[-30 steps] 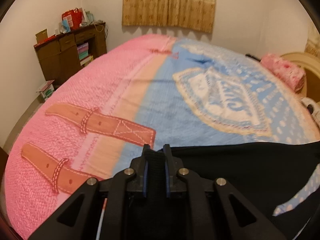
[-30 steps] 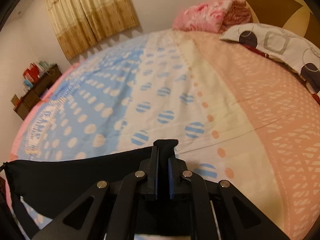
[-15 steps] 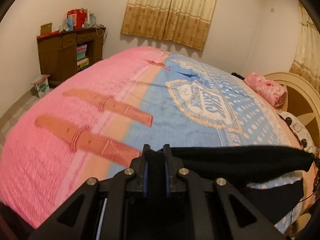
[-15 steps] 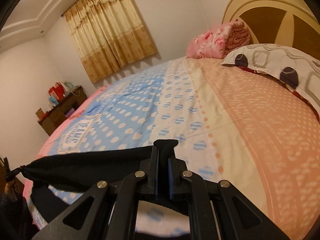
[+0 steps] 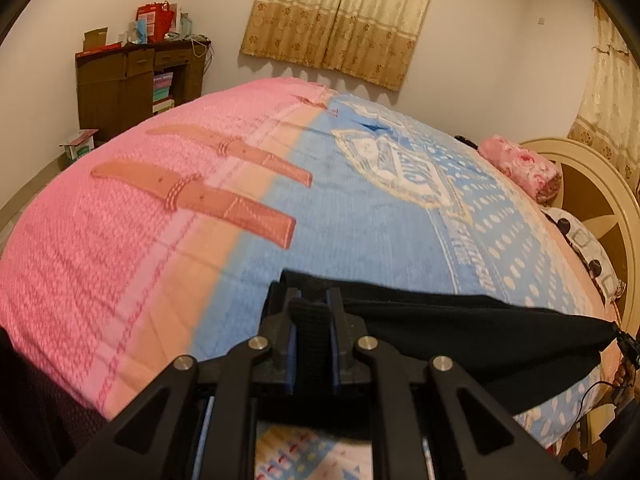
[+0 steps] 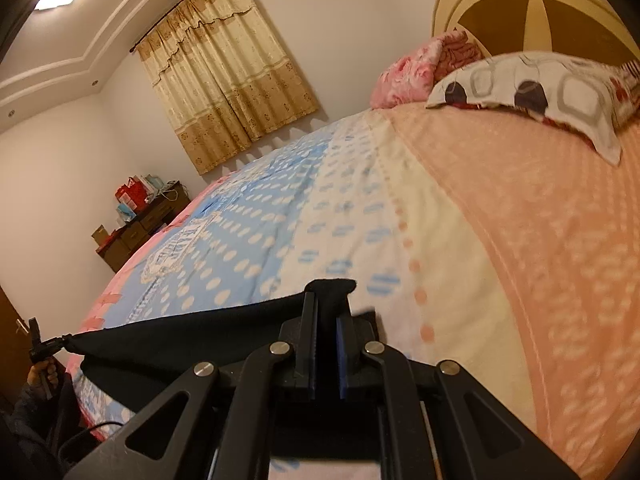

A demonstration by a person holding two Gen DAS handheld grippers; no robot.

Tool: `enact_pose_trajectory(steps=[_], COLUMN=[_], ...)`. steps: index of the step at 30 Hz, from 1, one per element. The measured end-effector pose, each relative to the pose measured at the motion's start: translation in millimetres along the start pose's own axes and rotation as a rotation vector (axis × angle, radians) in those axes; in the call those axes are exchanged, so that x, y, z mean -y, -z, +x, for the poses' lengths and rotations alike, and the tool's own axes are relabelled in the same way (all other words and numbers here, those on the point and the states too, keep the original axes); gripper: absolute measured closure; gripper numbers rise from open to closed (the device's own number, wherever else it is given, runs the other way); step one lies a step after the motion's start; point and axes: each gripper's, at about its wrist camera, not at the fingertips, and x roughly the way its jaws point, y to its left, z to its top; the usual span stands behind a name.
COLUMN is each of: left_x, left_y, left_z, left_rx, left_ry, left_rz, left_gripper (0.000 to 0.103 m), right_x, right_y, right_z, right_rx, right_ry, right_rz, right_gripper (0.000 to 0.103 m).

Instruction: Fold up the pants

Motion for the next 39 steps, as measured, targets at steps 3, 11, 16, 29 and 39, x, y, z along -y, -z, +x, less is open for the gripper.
enact_pose_trajectory(steps=[3,11,16,29,39], left_x=[-3,-4,-11,36,55], left_y=[7,22,26,35,66], left_z=[-5,-13,-25,-32,-25], left_rx=[0.001,-0.014,0.018,-0.01,-0.147], left_ry=[0.011,-0.004,-0.105,-0.021,-0.064], left_rz=[-0.016,0.021,0.02,0.085,0.112], left_gripper=[0.089,0.082,0.055,0.042,0.042], right_x=[6,21,30,-3,-210], right_y=[12,45,61,49,56], right_z=[-3,-3,-6,-46,89], right_rx=[-0.006,-0.049,-0.066,0.094,-0.191], right_ry=[0.009,-0.004,-0.01,0.06,-0.269], right_rz=[0.019,0.015,0.03,-0.005,-0.417], right_gripper=[0.096,0.095,0.084,0.083,0.05])
